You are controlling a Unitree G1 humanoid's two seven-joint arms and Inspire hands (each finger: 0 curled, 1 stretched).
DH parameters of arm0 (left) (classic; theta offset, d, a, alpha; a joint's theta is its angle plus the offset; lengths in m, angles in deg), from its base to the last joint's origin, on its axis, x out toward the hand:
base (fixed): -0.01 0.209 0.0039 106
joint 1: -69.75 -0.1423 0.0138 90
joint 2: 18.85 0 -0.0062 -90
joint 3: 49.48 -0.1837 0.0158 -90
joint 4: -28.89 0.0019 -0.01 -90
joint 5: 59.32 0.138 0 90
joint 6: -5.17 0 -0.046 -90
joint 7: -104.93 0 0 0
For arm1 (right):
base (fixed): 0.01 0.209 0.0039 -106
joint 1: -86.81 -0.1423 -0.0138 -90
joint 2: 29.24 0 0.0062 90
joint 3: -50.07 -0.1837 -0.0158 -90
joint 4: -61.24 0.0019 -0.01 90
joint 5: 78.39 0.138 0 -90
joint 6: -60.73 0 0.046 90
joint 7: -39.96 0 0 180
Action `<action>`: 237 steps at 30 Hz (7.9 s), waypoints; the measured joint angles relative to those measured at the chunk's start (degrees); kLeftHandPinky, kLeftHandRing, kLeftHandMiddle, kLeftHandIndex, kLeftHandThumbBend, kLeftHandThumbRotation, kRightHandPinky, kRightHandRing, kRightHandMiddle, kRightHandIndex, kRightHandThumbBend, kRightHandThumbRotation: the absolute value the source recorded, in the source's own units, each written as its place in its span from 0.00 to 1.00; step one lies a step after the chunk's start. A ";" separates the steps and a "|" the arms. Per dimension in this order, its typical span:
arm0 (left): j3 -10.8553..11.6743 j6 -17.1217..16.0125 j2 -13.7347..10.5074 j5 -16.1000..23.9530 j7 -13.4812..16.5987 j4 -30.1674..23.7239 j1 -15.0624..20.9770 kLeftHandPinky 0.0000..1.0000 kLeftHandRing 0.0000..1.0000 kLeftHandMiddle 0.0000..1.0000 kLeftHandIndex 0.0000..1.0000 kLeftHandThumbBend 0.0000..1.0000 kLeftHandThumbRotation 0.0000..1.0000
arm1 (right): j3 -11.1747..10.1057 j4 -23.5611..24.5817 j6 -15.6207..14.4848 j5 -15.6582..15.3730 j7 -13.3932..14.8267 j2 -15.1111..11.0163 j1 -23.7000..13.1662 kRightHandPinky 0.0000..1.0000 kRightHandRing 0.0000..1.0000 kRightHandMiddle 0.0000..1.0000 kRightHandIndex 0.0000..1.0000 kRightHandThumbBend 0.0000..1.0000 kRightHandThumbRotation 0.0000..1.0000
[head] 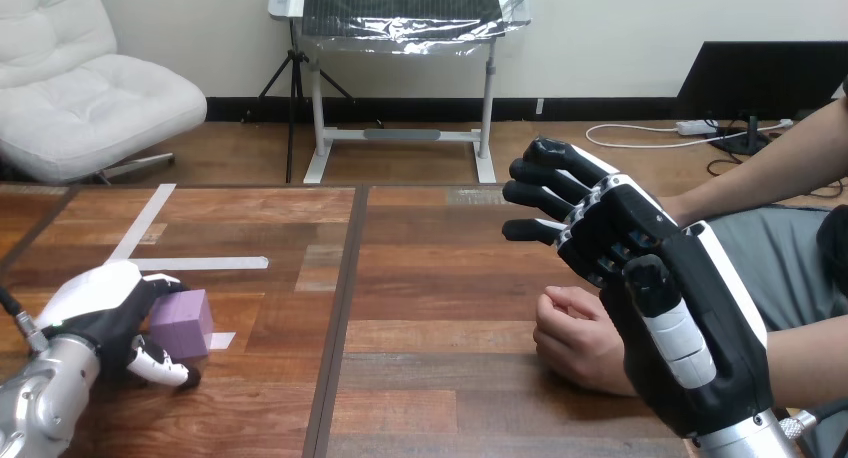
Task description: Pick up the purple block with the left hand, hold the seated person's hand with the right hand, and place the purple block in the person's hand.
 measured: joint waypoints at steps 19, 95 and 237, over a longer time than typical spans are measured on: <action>-1.56 0.82 0.00 1.59 1.22 0.24 1.58 0.52 0.54 0.59 0.59 0.68 0.00 | 0.00 0.04 0.00 0.13 -0.18 0.02 0.04 0.75 0.83 0.84 0.84 0.90 0.74; 2.05 -0.40 3.53 -12.14 3.81 -16.49 -2.11 0.20 0.27 0.40 0.49 0.62 0.00 | -0.05 -0.06 0.27 -1.36 0.05 0.04 0.05 0.74 0.83 0.83 0.84 0.93 0.76; 5.07 -0.33 11.54 -18.35 -3.31 -40.17 -4.37 0.30 0.36 0.42 0.46 0.60 0.00 | 1.49 -47.91 12.66 -51.17 6.18 -38.47 -25.57 0.86 0.85 0.86 0.86 1.00 0.13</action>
